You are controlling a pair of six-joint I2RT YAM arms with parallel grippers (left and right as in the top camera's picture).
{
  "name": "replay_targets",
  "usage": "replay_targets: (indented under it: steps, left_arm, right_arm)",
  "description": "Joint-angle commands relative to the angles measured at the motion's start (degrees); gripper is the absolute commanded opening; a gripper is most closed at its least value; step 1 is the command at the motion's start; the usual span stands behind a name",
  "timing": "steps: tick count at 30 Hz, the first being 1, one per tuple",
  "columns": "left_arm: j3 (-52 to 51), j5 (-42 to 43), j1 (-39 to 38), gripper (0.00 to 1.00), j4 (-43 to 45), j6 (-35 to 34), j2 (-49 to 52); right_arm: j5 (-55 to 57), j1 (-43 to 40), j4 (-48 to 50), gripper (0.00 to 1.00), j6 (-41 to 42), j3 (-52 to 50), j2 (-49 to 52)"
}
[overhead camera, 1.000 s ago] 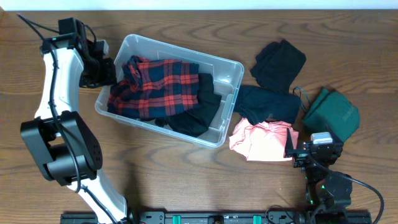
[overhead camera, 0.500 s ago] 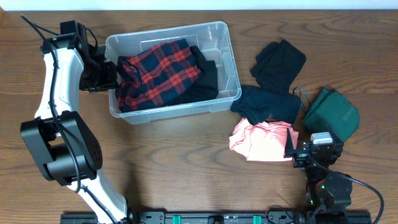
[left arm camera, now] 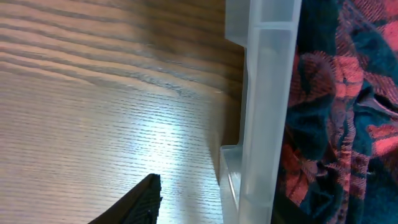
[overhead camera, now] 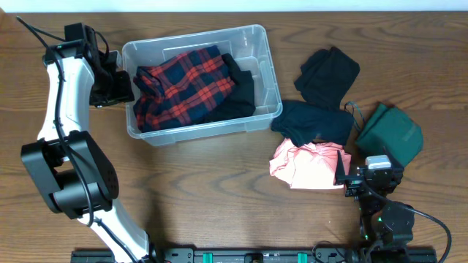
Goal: Pack container
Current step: 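Release the plaid shirt and withdraw the left gripper to the left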
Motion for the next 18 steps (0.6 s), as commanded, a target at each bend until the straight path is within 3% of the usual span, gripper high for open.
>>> replay_targets:
  steps: [1,5,7,8,18]
  left_arm:
    - [0.7,-4.4,2.3,0.47,-0.3,0.5,-0.7]
    - [2.9,-4.5,2.6,0.57,0.2,-0.2,-3.2]
    - [5.0,-4.4,2.6,0.72,1.0,-1.8,-5.0]
    - [6.0,-4.5,2.6,0.75,1.2,-2.4,-5.7]
    - [13.2,-9.8,6.8,0.8,1.1,-8.8,-14.4]
  right_arm:
    - [0.4,-0.2,0.1,0.99,-0.8,-0.2,-0.3]
    - [0.4,-0.2,0.1,0.99,-0.8,-0.2,-0.3]
    - [0.4,-0.2,0.1,0.99,-0.8,-0.2,-0.3]
    - [0.4,-0.2,0.1,0.99,-0.8,-0.2,-0.3]
    - [0.4,-0.2,0.1,0.99,-0.8,-0.2,-0.3]
